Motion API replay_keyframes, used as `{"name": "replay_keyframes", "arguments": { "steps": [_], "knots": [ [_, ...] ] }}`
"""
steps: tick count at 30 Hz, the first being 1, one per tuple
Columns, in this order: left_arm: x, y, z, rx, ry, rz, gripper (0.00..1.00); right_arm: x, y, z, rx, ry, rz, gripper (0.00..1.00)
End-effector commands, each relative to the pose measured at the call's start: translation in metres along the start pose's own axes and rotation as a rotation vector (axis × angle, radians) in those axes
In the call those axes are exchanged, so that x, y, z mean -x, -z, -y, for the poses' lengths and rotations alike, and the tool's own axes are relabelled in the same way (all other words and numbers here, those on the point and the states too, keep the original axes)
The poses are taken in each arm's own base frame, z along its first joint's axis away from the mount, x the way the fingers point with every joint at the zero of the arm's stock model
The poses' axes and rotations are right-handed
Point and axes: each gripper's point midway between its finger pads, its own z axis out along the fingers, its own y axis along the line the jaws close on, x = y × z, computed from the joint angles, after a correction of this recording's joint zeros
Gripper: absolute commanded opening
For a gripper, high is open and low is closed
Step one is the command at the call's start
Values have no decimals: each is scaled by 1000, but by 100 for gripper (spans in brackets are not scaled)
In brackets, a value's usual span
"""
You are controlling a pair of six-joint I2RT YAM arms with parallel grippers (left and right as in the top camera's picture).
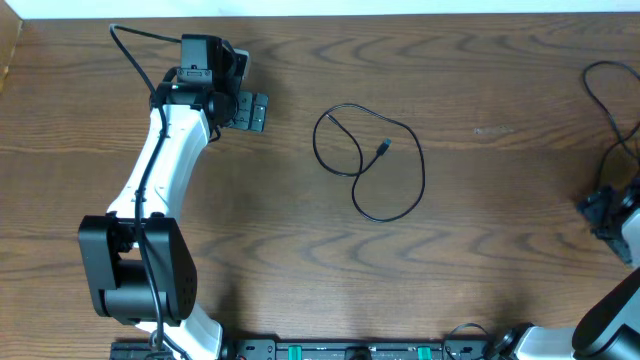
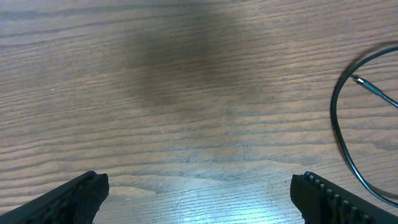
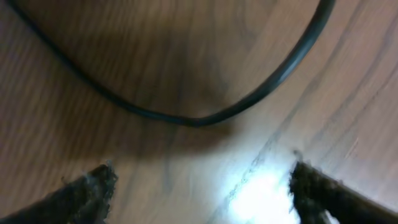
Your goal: Untangle cables
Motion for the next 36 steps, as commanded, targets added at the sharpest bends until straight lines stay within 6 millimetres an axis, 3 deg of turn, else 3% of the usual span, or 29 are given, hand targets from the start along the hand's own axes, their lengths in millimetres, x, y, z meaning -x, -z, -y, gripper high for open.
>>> {"name": "replay_keyframes", "arguments": {
  "steps": [1,5,17,22,24,29,36],
  "knots": [
    [-4,-2,0,6,5,-13,98,-4,-7,7,-10,-65,17,72],
    [-4,-2,0,6,5,-13,98,-4,-12,6,4,-120,46,59],
    [-4,-2,0,6,5,-13,98,14,-18,-3,44,-151,135,57],
    [-4,-2,0,6,5,-13,98,10,-29,-4,36,-157,116,51],
    [-4,-2,0,6,5,-13,98,6,-35,-4,30,-178,99,42],
    [-4,-2,0,6,5,-13,98,-2,-50,-5,21,-237,70,4],
    [-4,-2,0,6,5,-13,98,7,-76,-31,142,-327,93,1]
  ]
}}
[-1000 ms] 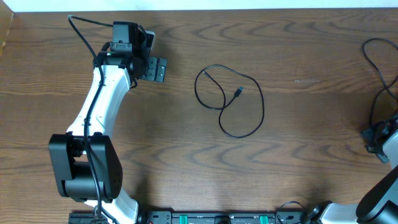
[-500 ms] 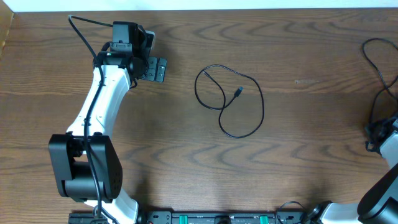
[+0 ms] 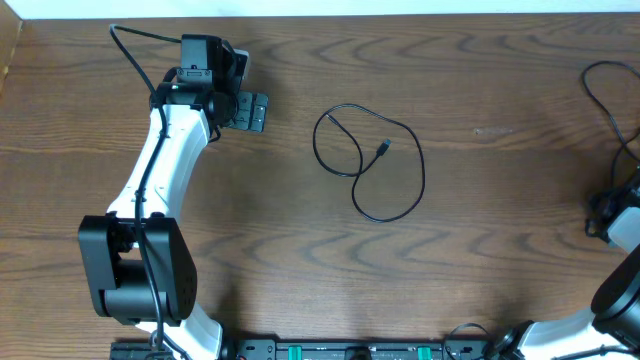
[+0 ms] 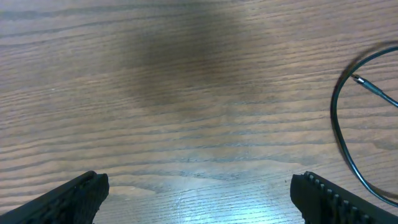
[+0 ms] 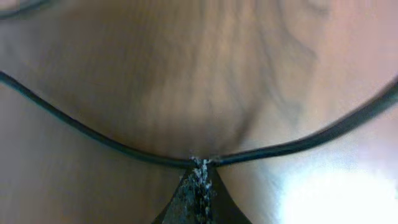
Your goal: Untangle cables
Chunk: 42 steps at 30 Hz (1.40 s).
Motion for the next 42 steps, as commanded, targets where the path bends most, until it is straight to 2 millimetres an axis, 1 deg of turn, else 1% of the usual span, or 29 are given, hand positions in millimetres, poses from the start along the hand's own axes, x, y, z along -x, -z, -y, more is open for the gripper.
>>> {"name": "replay_keyframes", "arguments": {
  "steps": [1,7,10,12,13,14,15,16,17,18,19,20,21,23,24,26,27,31,32,35,36,37,39,42],
  "knots": [
    [-4,-2,0,6,5,-13,98,-34,-22,2,28,-55,-104,1],
    [-4,-2,0,6,5,-13,98,-33,-39,-11,83,-89,-67,1],
    [-4,-2,0,6,5,-13,98,-40,-48,-27,150,-79,-64,1],
    [-4,-2,0,6,5,-13,98,-45,-49,-40,211,-72,-81,1],
    [-4,-2,0,6,5,-13,98,-46,-47,-48,247,-61,-89,6],
    [-4,-2,0,6,5,-13,98,-48,-41,-67,342,-3,-102,19],
    [-4,-2,0,6,5,-13,98,-48,-36,-79,406,39,-109,29],
    [-4,-2,0,6,5,-13,98,-50,-27,-97,503,94,-130,55],
    [-4,-2,0,6,5,-13,98,-53,-19,-110,579,136,-152,77],
    [-4,-2,0,6,5,-13,98,-57,-3,-131,698,207,-178,99],
    [-4,-2,0,6,5,-13,98,-59,5,-139,748,232,-189,99],
    [-4,-2,0,6,5,-13,98,-63,18,-153,820,268,-204,99],
    [-4,-2,0,6,5,-13,98,-66,27,-161,857,293,-208,99],
    [-4,-2,0,6,5,-13,98,-73,40,-173,899,354,-198,99],
    [-4,-2,0,6,5,-13,98,-78,49,-182,925,399,-188,99],
    [-4,-2,0,6,5,-13,98,-89,60,-193,955,447,-190,99],
    [-4,-2,0,6,5,-13,98,-98,65,-198,971,477,-196,99],
    [-4,-2,0,6,5,-13,98,-144,91,-223,1031,591,-240,99],
    [-4,-2,0,6,5,-13,98,-152,95,-226,1040,606,-248,99],
    [-4,-2,0,6,5,-13,98,-187,116,-240,1088,677,-284,99],
    [-4,-2,0,6,5,-13,98,-198,123,-243,1103,700,-296,99],
    [-4,-2,0,6,5,-13,98,-205,127,-245,1112,714,-303,99],
    [-4,-2,0,6,5,-13,98,-228,142,-250,1142,760,-328,99],
    [-4,-2,0,6,5,-13,98,-250,156,-253,1163,804,-349,99]
  ]
}}
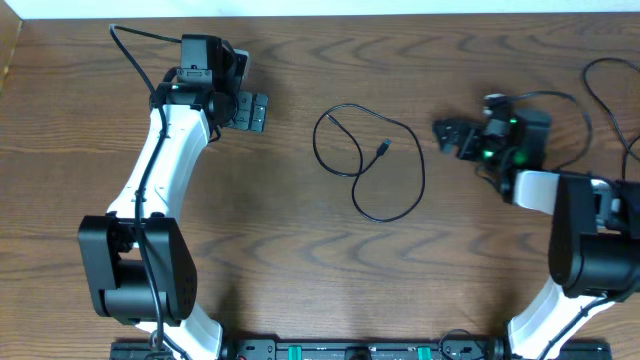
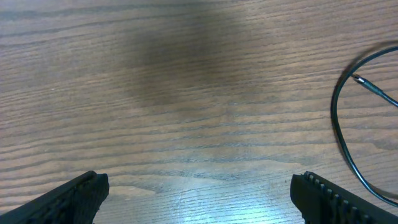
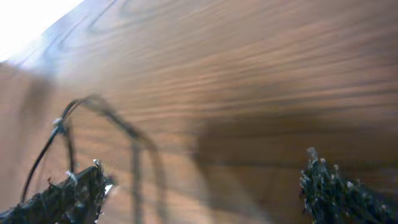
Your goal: Untangle cables
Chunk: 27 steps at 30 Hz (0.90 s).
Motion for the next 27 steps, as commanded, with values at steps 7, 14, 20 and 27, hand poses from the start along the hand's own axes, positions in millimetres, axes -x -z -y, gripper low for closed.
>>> {"name": "replay_keyframes", "arguments": {
  "steps": [7,14,20,27],
  "knots": [
    [-4,-2,0,6,5,-13,98,-48,-22,-52,17,87,-124,99],
    [-4,-2,0,6,5,-13,98,-56,-24,-55,13,89,-147,99],
    [-4,-2,0,6,5,-13,98,-55,-24,-54,3,86,-144,99],
    [-4,-2,0,6,5,-13,98,-56,-24,-54,1,62,-147,99]
  ]
}}
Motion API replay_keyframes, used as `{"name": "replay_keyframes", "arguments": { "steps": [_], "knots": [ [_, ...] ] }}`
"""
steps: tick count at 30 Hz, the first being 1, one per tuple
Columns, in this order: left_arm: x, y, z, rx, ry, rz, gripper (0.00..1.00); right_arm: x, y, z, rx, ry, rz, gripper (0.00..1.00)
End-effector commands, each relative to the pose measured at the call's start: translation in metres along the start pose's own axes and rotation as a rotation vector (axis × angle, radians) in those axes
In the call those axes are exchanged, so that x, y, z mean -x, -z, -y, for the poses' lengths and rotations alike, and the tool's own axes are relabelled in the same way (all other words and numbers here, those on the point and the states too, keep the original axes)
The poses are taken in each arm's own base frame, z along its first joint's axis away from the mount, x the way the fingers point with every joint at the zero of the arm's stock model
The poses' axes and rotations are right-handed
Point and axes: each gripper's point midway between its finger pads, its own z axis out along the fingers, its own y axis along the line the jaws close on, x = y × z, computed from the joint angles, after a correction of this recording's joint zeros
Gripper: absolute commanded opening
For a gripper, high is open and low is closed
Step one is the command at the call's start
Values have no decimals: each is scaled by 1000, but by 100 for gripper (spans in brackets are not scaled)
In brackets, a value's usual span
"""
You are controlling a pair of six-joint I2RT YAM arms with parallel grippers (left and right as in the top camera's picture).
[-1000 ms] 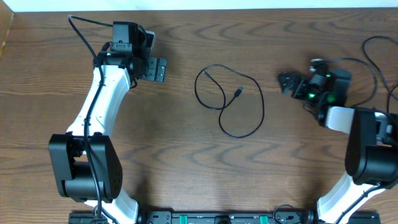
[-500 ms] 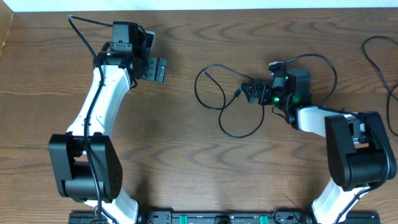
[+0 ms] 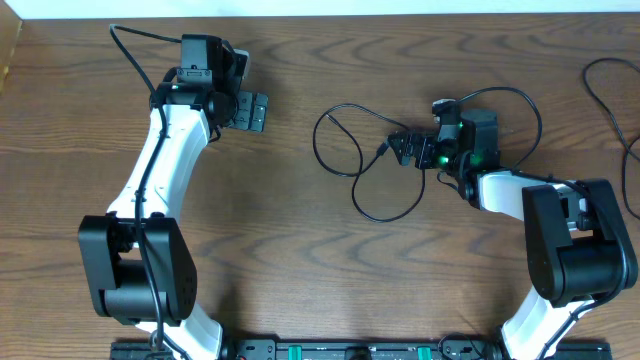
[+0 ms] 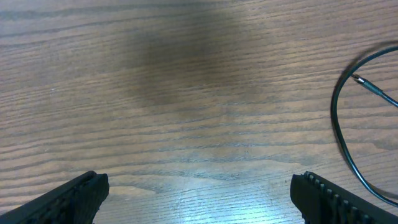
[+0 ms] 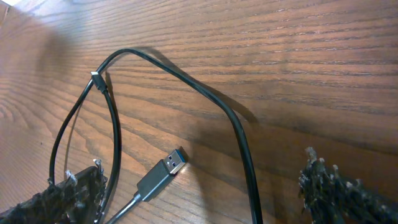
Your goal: Untangle cables
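Note:
A thin black cable (image 3: pixel 358 165) lies in a crossed loop at the table's middle, its USB plug (image 3: pixel 383 148) inside the loop. My right gripper (image 3: pixel 403 148) stands open just right of that plug. In the right wrist view the plug (image 5: pixel 163 174) lies between the spread fingers (image 5: pixel 74 196), with a strand of the cable (image 5: pixel 239 137) running down beside it; my right gripper (image 5: pixel 205 202) holds nothing. My left gripper (image 3: pixel 250 110) is open at the far left, apart from the loop. Its wrist view shows bare wood, with the cable (image 4: pixel 341 134) curving at the right edge.
A second black cable (image 3: pixel 605 85) lies at the table's far right edge, partly out of view. The left arm (image 3: pixel 160 170) stretches up the left side. A black rail (image 3: pixel 350 350) runs along the front edge. The right arm's own lead (image 3: pixel 520 100) arcs above its wrist.
My right gripper has moved left from the table's mid-right to the central loop, and now stands open around the USB plug. The left arm and the loop have not moved.
My right gripper was open over the cable at the far right edge, then shut with that cable at its fingertips. Later it stood open near mid-right, away from that cable. Now it is open at the central loop's plug. The left gripper stayed open in place throughout.

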Motion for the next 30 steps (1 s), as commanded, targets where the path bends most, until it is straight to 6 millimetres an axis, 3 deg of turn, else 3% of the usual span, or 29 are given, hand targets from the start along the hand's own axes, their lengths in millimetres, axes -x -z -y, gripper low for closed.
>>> {"name": "replay_keyframes", "arguments": {
  "steps": [1,30],
  "knots": [
    [-4,-2,0,6,5,-13,98,-16,-1,8,-43,-42,-40,99],
    [-4,-2,0,6,5,-13,98,-40,1,14,-74,-117,-130,99]
  ]
}}
